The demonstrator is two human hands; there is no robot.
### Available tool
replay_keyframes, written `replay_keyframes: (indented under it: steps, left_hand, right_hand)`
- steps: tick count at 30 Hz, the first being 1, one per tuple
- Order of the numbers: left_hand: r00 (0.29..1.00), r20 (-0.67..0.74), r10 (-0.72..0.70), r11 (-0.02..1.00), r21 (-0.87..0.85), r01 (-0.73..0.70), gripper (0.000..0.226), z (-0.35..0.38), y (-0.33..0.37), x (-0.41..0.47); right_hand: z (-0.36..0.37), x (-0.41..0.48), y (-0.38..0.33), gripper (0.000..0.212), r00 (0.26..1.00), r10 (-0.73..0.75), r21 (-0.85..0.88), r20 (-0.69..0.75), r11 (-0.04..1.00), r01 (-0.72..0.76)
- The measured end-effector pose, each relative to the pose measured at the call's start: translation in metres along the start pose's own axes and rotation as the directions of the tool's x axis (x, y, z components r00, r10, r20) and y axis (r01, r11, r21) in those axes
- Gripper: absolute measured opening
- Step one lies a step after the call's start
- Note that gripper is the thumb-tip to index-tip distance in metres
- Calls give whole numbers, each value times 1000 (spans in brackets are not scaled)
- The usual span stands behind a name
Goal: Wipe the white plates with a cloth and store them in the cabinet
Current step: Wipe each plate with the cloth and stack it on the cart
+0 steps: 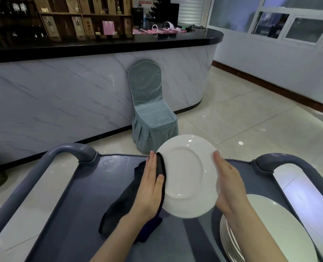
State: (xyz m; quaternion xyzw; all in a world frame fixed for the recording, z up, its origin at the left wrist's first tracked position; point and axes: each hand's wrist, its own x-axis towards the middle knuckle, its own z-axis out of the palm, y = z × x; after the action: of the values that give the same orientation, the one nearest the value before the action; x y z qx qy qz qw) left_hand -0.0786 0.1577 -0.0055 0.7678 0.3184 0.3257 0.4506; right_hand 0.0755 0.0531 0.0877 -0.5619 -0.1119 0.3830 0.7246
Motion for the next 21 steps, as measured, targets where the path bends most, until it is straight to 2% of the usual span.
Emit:
replay_keyframes:
  steps: [3, 5, 8, 10, 12, 17, 21]
  left_hand:
    - [998, -44, 42, 999, -16, -43, 57, 24, 8, -31]
    - [994, -28, 110, 989, 100, -107, 59, 38, 20, -37]
    - [972, 62, 229, 914, 330, -236, 60, 45, 33, -34]
    - [960, 151, 235, 877, 393, -277, 61, 41, 33, -31]
    - [959, 198, 204, 892, 365, -265, 60, 36, 29, -30]
    - [988, 114, 103, 955, 267, -131, 58, 36, 23, -38]
    - [963, 182, 200, 901, 352, -253, 59, 45, 37, -32]
  right_hand:
    - [4, 5, 0, 31, 995, 0, 110, -98, 994, 11]
    - [13, 6, 7, 30, 987, 15, 161, -162, 987, 12]
    - [19, 5, 18, 28, 974, 58, 183, -219, 983, -17]
    - [17, 4, 21, 26, 969, 88, 194, -229, 980, -43]
    - [13, 6, 20, 27, 965, 95, 202, -245, 978, -45]
    - [4, 7, 14, 29, 958, 74, 209, -276, 978, -15]
    - [5, -3, 20, 31, 961, 44, 147, -274, 989, -3]
